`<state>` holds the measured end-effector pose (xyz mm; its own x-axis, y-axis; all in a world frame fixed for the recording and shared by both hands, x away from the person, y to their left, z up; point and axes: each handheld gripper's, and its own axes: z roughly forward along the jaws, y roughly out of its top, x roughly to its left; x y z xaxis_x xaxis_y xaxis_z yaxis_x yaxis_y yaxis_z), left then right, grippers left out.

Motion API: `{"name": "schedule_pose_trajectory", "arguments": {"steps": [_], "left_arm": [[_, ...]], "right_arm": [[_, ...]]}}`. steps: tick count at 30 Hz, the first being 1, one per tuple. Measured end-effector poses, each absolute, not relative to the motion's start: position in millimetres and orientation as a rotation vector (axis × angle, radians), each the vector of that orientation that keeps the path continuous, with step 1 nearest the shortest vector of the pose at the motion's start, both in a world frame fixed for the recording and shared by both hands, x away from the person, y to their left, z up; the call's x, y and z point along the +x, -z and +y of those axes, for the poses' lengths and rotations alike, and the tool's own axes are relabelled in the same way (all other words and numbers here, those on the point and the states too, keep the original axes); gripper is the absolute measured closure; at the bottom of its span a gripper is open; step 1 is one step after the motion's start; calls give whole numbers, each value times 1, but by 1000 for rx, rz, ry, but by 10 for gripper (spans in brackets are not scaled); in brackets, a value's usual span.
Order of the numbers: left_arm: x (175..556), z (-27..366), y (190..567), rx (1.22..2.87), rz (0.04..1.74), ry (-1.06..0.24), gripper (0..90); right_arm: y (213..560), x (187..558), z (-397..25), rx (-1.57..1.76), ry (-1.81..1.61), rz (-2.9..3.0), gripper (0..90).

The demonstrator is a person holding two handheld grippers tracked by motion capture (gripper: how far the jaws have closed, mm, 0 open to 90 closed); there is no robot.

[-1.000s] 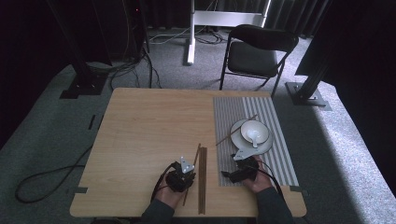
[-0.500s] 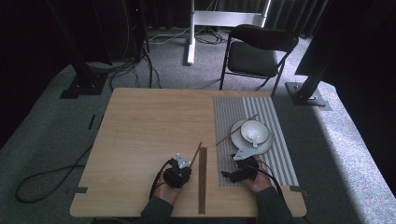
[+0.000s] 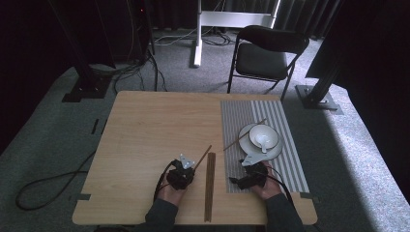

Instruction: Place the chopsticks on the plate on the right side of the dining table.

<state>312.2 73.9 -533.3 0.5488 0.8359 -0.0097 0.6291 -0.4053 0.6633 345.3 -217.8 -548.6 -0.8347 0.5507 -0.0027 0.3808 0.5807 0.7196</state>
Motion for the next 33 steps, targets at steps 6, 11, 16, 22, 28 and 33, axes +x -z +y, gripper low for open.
{"name": "schedule_pose_trajectory", "arguments": {"steps": [6,11,16,22,28,33], "left_arm": [[319,77,533,2163,1175,-434,850],[321,74,531,2175,1154,-446,850],[321,70,523,2170,1117,-461,850],[324,68,514,2154,1084,-457,849],[326,65,506,2150,1057,-471,850],[329,62,500,2145,1037,-476,850]], "right_arm": [[549,345,-218,775,-1097,2586,118],[549,345,-218,775,-1097,2586,118],[549,345,-218,774,-1097,2586,118],[549,345,-218,775,-1097,2586,118],[549,345,-218,775,-1096,2586,118],[549,345,-218,775,-1097,2586,118]]}}
